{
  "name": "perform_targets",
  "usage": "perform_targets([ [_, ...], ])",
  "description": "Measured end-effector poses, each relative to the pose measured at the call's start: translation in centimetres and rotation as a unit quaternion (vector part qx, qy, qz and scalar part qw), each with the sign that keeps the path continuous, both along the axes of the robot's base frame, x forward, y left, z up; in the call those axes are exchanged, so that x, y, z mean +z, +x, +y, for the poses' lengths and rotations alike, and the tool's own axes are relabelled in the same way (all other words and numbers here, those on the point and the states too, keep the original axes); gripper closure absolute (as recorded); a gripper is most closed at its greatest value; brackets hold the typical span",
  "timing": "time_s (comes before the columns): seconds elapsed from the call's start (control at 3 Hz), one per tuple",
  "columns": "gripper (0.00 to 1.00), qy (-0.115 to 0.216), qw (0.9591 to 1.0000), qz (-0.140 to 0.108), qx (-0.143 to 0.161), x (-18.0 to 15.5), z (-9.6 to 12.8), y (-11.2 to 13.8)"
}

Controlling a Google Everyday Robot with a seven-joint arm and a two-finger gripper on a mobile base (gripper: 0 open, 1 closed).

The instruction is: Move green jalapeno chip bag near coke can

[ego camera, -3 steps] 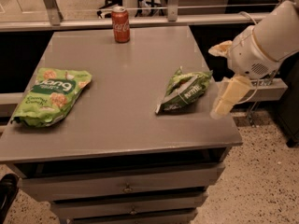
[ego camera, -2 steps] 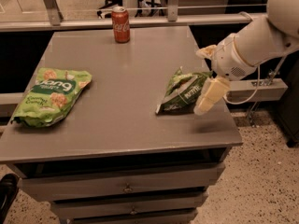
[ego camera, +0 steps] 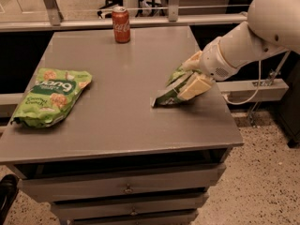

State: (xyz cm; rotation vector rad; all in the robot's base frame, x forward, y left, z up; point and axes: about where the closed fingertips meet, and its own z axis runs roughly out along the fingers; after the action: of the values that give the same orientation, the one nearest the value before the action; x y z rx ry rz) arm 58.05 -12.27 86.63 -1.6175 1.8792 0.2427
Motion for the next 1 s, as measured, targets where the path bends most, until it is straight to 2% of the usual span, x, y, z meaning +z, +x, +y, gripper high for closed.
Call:
perform_targets([
  [0.33,0.71,0.014,0.9998,-0.014,0.005,0.8,1.4,1.4],
  [0.67,0.93,0.026,0.999,-0.034,0.013,2.5,2.4,2.3],
  [1.0,1.0,0.042,0.9954,-0.08,0.031,6.4,3.8,3.9],
])
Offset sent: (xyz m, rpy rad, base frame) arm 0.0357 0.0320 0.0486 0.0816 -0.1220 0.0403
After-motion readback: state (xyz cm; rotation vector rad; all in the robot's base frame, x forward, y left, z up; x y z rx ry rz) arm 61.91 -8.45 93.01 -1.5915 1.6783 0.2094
